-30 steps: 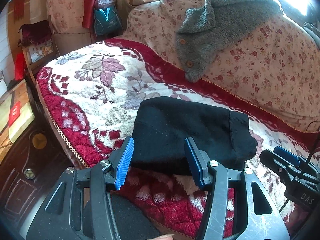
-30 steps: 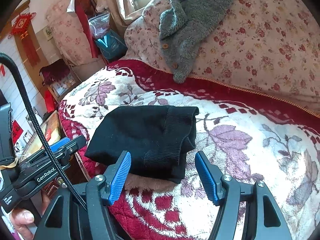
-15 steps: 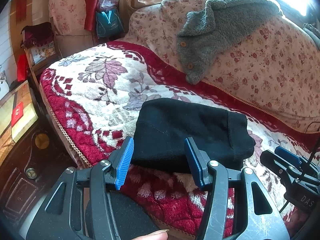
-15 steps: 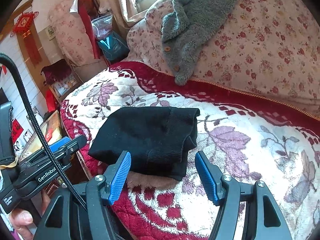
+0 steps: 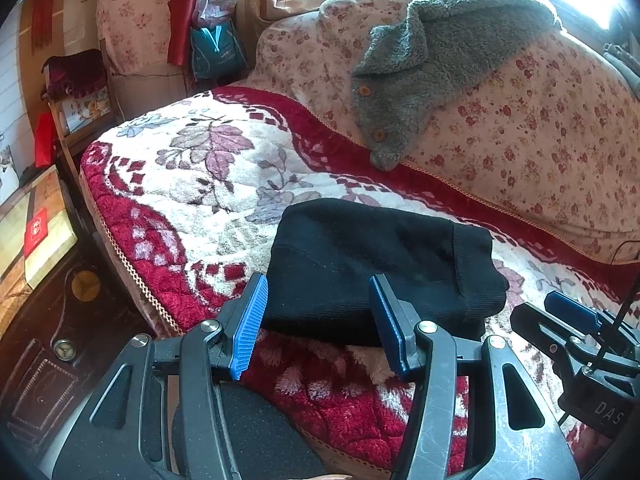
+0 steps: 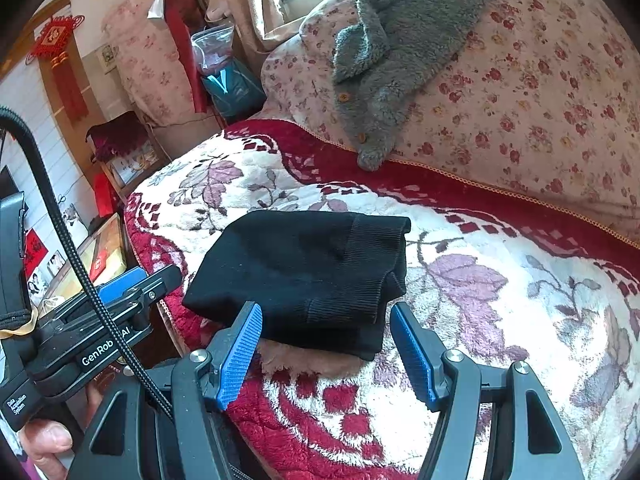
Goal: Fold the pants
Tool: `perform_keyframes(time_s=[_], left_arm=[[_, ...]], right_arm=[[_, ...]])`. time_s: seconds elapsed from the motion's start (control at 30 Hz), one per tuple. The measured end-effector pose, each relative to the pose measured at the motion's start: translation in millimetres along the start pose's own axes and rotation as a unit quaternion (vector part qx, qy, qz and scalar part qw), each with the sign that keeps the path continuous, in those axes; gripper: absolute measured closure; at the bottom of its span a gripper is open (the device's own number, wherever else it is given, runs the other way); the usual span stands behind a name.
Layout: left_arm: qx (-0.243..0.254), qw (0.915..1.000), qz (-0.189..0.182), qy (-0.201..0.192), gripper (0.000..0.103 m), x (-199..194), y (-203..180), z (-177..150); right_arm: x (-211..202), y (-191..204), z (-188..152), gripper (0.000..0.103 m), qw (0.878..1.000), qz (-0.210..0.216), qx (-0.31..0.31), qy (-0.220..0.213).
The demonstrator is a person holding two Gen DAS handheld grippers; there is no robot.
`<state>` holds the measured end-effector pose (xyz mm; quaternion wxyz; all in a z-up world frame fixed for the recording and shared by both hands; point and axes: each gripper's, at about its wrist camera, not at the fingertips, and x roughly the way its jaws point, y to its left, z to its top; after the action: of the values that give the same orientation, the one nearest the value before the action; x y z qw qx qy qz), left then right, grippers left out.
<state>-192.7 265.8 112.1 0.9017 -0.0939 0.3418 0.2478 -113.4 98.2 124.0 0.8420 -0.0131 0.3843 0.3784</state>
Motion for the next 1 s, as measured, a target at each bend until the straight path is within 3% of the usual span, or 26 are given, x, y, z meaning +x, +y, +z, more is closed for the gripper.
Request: perform_keyframes(time_s=[1.0], left_arm=[[0.003, 1.0, 0.003, -0.004, 0.05, -2.2, -9.4, 0.4]], right_arm=[[6.7, 5.3, -0.7, 0.038, 1.0, 0.0, -0.002, 0.005]])
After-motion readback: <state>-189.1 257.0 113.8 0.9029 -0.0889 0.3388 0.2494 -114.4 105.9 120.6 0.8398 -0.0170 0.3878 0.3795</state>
